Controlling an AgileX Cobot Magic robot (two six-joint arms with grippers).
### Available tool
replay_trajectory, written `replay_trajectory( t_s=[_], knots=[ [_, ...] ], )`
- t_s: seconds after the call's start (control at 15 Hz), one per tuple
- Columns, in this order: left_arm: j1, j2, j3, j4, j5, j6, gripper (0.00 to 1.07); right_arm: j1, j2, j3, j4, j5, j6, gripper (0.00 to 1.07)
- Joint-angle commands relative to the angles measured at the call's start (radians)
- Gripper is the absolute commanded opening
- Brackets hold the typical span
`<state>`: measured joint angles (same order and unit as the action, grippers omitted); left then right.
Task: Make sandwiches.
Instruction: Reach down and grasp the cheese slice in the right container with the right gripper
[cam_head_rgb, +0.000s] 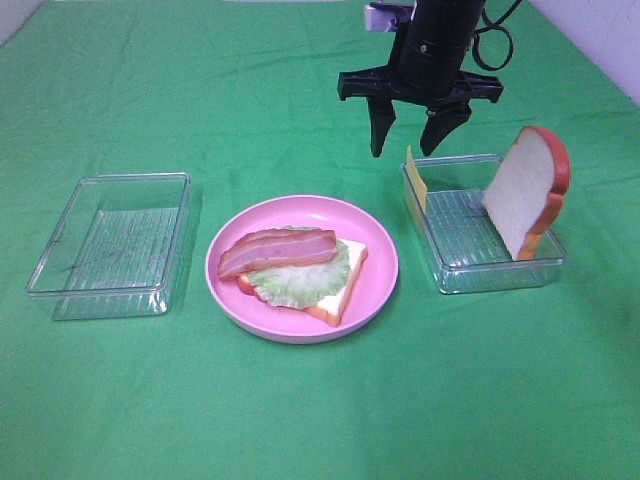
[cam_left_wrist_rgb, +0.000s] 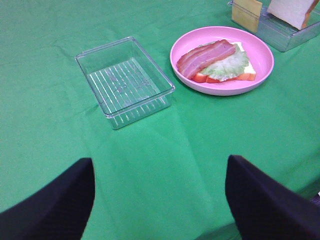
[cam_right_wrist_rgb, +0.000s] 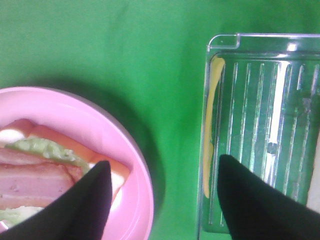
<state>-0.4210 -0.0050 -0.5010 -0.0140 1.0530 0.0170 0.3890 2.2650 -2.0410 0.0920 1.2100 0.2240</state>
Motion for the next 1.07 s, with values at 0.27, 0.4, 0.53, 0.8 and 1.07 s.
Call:
replay_trajectory(
  t_s=[0.27, 0.4, 0.53, 0.8, 1.07],
  knots=[
    [-0.001, -0.022, 0.002, -0.004, -0.007, -0.004, 0.70, -0.040, 0.025, -0.005, 0.006, 0.030, -0.020, 0.59],
    [-0.001, -0.022, 0.002, -0.004, -0.007, -0.004, 0.70, -0.042, 0.032, -0.005, 0.013, 0.030, -0.036, 0.59],
    [-0.001, -0.022, 0.002, -0.004, -0.007, -0.004, 0.70, -0.042, 0.050, -0.005, 0.004, 0.027, -0.038, 0.59],
    [-0.001, -0.022, 0.002, -0.004, -0.007, -0.004, 0.70, -0.042, 0.084, -0.005, -0.006, 0.025, -0.038, 0.58],
    [-0.001, -0.022, 0.002, -0.004, -0.007, -0.004, 0.70, -0.042, 0.096, -0.005, -0.009, 0.026, -0.037, 0.31]
  ],
)
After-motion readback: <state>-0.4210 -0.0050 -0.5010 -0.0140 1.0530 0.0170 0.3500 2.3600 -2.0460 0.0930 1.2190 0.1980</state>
